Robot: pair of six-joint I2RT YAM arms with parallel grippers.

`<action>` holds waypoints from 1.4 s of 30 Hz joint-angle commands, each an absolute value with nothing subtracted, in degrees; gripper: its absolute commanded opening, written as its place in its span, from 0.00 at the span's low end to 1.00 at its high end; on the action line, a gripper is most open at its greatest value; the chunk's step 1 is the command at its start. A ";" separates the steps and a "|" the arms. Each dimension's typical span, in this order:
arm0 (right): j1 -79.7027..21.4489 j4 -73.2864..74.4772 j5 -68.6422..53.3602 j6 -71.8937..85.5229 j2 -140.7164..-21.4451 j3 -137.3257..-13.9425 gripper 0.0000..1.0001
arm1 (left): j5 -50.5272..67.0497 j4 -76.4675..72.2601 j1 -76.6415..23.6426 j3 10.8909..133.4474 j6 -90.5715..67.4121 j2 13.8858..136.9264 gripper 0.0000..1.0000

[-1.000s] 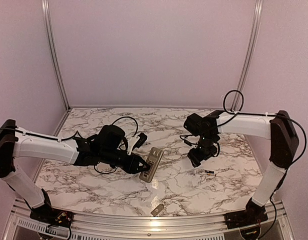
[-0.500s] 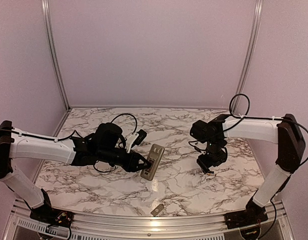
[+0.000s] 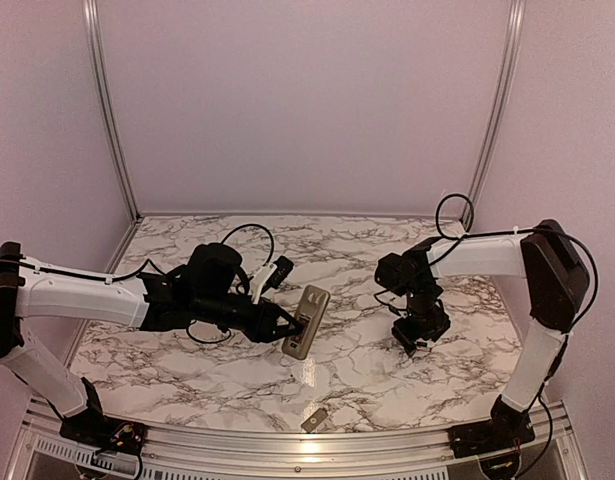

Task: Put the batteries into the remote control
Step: Move the right arm with the battery to the center of the board.

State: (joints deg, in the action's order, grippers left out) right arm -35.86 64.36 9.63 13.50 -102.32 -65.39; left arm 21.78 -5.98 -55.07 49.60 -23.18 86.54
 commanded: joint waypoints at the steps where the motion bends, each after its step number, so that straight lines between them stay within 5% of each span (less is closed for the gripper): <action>1: -34.58 64.77 11.60 14.36 -104.07 -66.58 0.69 | 23.12 -8.56 -54.67 49.03 -23.04 84.57 0.00; 42: -30.68 58.00 -2.17 4.29 -116.79 -69.91 0.55 | 22.16 -6.87 -53.62 47.72 -21.25 81.82 0.00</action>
State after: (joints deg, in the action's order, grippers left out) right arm -30.52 68.01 2.70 4.62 -111.59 -71.77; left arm 22.06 -6.79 -54.08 48.42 -22.22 83.22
